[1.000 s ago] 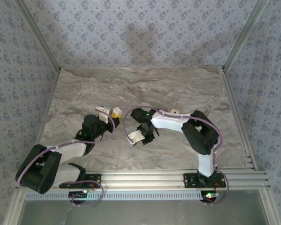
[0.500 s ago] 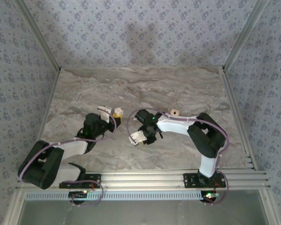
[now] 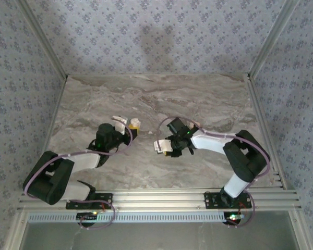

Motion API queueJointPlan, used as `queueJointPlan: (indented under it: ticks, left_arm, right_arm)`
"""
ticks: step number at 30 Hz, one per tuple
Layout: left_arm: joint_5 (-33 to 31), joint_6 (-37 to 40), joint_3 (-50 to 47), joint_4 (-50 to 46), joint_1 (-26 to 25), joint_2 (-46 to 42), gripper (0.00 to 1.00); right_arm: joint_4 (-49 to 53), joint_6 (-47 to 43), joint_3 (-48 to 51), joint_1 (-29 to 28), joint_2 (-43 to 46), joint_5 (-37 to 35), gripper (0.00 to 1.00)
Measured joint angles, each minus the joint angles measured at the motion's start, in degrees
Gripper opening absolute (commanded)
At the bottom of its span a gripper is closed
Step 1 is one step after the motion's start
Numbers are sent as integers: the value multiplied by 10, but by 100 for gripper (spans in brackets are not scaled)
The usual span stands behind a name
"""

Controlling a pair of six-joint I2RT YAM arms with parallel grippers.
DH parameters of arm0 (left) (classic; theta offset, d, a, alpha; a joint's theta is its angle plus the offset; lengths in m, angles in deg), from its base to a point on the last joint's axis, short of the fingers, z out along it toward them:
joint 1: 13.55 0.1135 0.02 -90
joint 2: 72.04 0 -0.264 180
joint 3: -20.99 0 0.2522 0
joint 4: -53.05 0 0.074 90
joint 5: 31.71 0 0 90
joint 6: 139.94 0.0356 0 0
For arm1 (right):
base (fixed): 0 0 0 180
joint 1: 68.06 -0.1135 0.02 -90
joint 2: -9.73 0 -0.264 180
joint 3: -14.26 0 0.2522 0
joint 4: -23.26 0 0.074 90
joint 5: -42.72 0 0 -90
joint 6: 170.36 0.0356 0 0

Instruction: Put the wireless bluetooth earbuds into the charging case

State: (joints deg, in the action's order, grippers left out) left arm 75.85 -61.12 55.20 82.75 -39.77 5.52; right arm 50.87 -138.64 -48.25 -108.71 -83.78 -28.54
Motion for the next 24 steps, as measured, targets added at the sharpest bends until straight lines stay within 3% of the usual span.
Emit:
queueJointPlan:
  ticks: [11, 24]
  left_arm:
    - [0, 9, 15, 21, -34, 49, 16]
    - [2, 34, 46, 170, -99, 189, 16]
  right_arm:
    - [-92, 95, 63, 75, 109, 89, 17]
    - [-219, 271, 132, 153, 197, 178, 17]
